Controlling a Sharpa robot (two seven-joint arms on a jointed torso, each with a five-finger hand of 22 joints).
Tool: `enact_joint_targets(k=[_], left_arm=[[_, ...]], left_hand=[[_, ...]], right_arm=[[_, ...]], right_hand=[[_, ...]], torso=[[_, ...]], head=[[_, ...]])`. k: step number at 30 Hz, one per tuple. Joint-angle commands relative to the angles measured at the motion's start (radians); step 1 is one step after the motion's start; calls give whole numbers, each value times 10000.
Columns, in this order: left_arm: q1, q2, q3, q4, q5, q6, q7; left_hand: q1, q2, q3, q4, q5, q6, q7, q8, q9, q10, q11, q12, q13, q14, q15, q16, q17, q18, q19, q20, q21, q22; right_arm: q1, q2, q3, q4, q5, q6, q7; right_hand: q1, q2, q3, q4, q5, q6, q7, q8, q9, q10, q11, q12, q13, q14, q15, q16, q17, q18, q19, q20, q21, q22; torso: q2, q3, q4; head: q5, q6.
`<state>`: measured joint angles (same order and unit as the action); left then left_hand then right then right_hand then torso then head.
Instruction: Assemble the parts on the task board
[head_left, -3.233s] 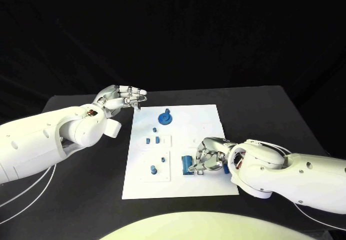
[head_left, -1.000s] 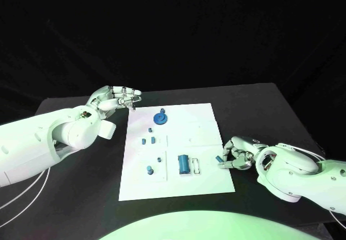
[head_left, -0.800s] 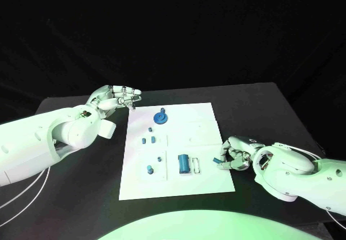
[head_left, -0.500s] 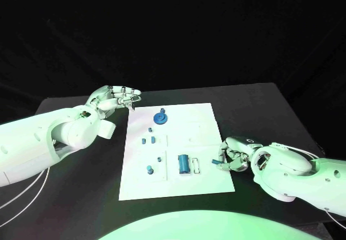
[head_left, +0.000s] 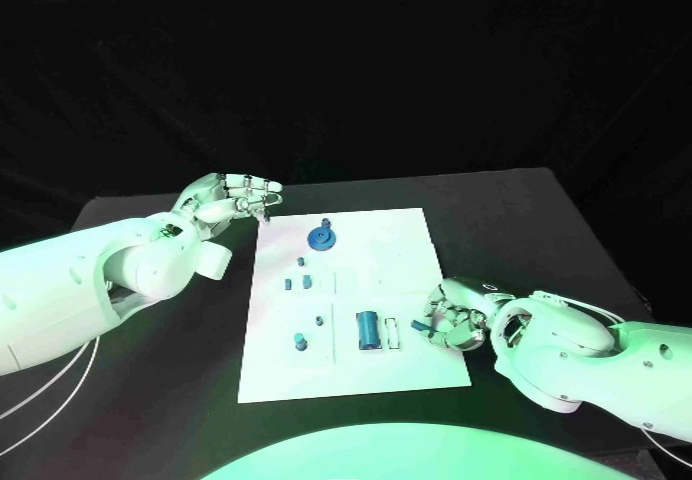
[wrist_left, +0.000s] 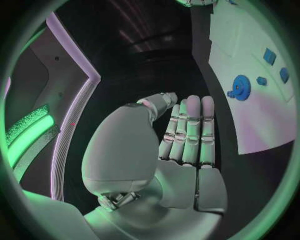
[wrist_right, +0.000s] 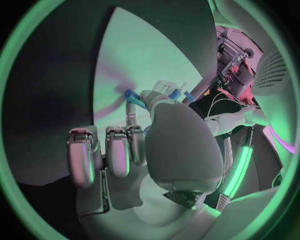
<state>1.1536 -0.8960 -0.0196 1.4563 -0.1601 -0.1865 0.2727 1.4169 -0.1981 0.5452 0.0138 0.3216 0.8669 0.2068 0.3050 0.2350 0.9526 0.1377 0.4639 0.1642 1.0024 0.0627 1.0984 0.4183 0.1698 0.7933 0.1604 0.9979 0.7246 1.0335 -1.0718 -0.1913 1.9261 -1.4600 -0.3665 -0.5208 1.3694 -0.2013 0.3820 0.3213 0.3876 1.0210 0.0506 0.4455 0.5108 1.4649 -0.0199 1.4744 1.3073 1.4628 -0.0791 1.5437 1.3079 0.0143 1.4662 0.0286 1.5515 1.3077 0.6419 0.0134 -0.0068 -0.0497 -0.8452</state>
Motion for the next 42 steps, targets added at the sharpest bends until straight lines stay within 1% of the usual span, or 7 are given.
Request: enact_joint_targets(k=[1, 9, 11, 15, 23, 29, 42], left_arm=[[7, 22, 7, 31, 3, 134, 58], [7, 18, 7, 44, 3, 154, 47], [7, 15, 7, 48, 3, 168, 38], [8, 13, 7, 55, 2, 189, 23], [8, 11, 7, 57, 0, 215, 8], [8, 4, 7, 61, -1, 220, 6], [9, -25, 7, 73, -1, 214, -3]], left_hand=[[-70, 33, 4, 5, 36, -54, 0, -13, -11, -65, -13, 62, -9, -73, -9, -11, -11, 140, -52, -9, 4, 8], [-56, 56, 25, -2, 48, -53, -1, -10, -13, -69, -15, 74, -11, -75, -12, -10, -13, 142, -51, -11, 5, 9], [137, 113, 234, -157, 118, -44, 0, -14, -30, -75, -13, 102, -24, -122, -39, -57, -45, 149, -56, -52, 115, 88], [137, 104, 373, -215, 137, -35, 16, -22, -51, -80, -7, 124, -40, -126, -34, -81, -68, 140, -103, -60, 227, 178], [70, 81, 382, -196, 113, -35, 22, -25, -58, -86, 0, 132, -45, -116, -23, -77, -71, 134, -126, -52, 254, 201], [50, 76, 386, -191, 105, -35, 22, -26, -60, -90, 1, 135, -48, -112, -20, -74, -72, 133, -134, -49, 260, 208], [50, 76, 386, -191, 105, -35, 22, -26, -60, -90, 1, 135, -48, -112, -20, -74, -72, 133, -134, -49, 260, 208]], right_arm=[[54, 154, 2, 87, 1277, -271, -27], [98, 523, 2, 18, 2348, -369, 23], [90, 603, 2, -28, 2486, -347, 18], [60, 756, 2, -109, 2643, -331, -9], [36, 968, 2, -232, 2720, -301, -95], [33, 1052, 3, -325, 2704, -181, -143], [32, 1139, 3, -416, 2591, 138, -163]], right_hand=[[-190, 28, 669, -534, 143, -76, 5, 92, 210, 620, -36, 22, 2043, 947, -67, 27, 1948, -112, 1008, -74, 40, 2591], [-609, -16, 845, -531, 111, -141, 30, 136, 345, 624, -13, 24, 2048, 947, -49, 26, 1946, -113, 1008, -63, 40, 2591], [-689, -19, 866, -522, 95, -148, 33, 141, 364, 625, -10, 27, 2050, 947, -47, 25, 1945, -113, 1008, -61, 42, 2591], [-1021, -35, 911, -453, 39, -173, 52, 141, 421, 626, 6, 27, 2053, 943, -33, 19, 1929, -104, 997, -50, -2, 2580], [-2110, -36, 859, -329, -388, -149, 85, 109, 522, 641, 42, 52, 2074, 951, -1, 32, 1964, -109, 1004, -18, 25, 2587], [-2731, -19, 781, -325, -704, -115, 91, 72, 560, 647, 50, 57, 2079, 953, 7, 35, 1972, -111, 1007, -8, 35, 2589], [-3201, -105, 582, -336, -1223, -84, 94, 26, 606, 639, 55, 35, 2069, 949, 13, 27, 1951, -106, 999, 1, 6, 2582]], torso=[[0, -7, 4], [4, -5, -1], [5, -1, -4], [8, 7, -7], [12, 16, -7], [16, 9, -6], [7, 6, -9]], head=[[-9, 16], [4, 9], [17, -10], [26, -20], [25, -23], [27, -39], [74, -102]])
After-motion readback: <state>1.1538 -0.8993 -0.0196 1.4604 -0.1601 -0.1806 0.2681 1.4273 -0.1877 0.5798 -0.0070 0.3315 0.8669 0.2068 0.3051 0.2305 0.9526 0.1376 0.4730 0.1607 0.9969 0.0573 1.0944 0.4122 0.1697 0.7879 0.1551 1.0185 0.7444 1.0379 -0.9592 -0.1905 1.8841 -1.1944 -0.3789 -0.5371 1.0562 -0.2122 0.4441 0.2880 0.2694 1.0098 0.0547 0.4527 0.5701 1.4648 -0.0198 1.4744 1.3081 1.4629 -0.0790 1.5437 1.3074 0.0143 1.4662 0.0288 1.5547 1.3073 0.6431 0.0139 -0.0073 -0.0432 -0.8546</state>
